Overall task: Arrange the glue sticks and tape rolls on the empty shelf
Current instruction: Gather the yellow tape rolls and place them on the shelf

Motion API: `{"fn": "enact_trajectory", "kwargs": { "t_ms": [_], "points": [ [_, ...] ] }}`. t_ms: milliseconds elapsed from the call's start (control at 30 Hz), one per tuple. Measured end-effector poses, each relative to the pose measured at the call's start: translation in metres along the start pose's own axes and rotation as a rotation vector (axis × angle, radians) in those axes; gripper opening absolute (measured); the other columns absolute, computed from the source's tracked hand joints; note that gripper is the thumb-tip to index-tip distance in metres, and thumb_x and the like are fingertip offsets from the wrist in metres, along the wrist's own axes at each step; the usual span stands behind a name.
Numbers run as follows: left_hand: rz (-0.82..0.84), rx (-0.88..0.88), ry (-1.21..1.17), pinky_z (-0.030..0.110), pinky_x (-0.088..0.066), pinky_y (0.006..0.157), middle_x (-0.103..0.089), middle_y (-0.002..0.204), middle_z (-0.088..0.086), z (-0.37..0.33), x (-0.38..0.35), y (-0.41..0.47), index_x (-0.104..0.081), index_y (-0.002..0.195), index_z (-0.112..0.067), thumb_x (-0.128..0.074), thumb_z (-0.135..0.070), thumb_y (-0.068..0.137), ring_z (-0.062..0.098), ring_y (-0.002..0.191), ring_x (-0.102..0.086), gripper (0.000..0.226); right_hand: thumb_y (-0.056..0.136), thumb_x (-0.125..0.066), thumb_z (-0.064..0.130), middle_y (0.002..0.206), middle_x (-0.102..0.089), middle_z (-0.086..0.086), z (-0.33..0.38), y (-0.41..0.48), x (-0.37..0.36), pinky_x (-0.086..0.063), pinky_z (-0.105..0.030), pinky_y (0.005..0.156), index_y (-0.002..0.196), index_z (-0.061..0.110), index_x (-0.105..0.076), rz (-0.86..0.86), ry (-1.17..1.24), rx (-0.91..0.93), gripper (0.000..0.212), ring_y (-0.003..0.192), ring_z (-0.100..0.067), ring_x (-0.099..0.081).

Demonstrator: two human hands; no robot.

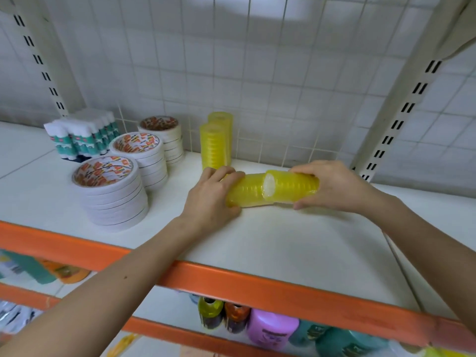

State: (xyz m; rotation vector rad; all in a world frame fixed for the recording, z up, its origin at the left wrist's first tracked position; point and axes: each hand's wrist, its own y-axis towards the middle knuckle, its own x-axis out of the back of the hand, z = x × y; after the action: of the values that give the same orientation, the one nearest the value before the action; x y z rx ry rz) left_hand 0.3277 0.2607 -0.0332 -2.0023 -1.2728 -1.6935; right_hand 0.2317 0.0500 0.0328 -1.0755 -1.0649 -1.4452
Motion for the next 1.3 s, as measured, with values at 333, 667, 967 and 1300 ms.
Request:
{"fn": "enact_trajectory", "kwargs": {
  "t_ms": [333, 667, 967, 1300],
  "points": [
    [0.117, -0.073, 0.004, 0.031, -0.042, 0.087, -0.029, 0.142, -0.016, -0.017, -0.003, 0.014, -0.024, 0.141, -0.032, -0.066, -0.042, 0.077, 0.015, 0.125, -0.029, 0.078, 0.059, -0.081, 0.038, 0.108, -0.064, 0.004, 0.019, 0.006, 0.025, -0.043, -0.023, 0.086, 0.114, 0.028, -0.059, -0.145, 0.156, -0.022, 0.060, 0.099, -0.013, -0.057],
    [-0.204, 0.177, -0.662, 0.016, -0.041, 0.074, -0.053, 0.119, -0.008, -0.005, 0.021, -0.017, -0.045, 0.129, -0.023, -0.080, -0.036, 0.065, 0.010, 0.096, -0.053, 0.075, 0.066, -0.071, 0.051, 0.093, -0.053, 0.008, 0.090, 0.029, -0.003, -0.041, -0.025, 0.073, 0.100, 0.023, -0.049, -0.305, 0.588, -0.162, 0.049, 0.088, -0.010, -0.052],
    [-0.273, 0.337, -0.868, 0.011, -0.047, 0.064, -0.060, 0.097, -0.008, 0.011, 0.026, -0.034, -0.051, 0.109, -0.018, -0.078, -0.013, 0.069, -0.001, 0.076, -0.057, 0.049, 0.069, -0.065, 0.056, 0.125, -0.049, 0.006, 0.142, 0.032, -0.039, -0.041, -0.024, 0.085, 0.128, 0.021, -0.035, -0.212, 0.629, -0.115, 0.074, 0.111, -0.014, -0.054],
    [0.170, 0.167, -1.142, 0.016, -0.050, 0.083, -0.061, 0.110, -0.002, 0.051, 0.041, -0.039, -0.050, 0.118, -0.017, -0.062, 0.013, 0.075, -0.004, 0.089, -0.062, 0.053, 0.086, -0.058, 0.011, 0.109, -0.064, 0.008, 0.131, 0.036, -0.021, -0.050, -0.013, 0.063, 0.124, 0.025, -0.047, 0.081, 0.971, 0.094, 0.042, 0.077, 0.004, -0.061]
  ]
}}
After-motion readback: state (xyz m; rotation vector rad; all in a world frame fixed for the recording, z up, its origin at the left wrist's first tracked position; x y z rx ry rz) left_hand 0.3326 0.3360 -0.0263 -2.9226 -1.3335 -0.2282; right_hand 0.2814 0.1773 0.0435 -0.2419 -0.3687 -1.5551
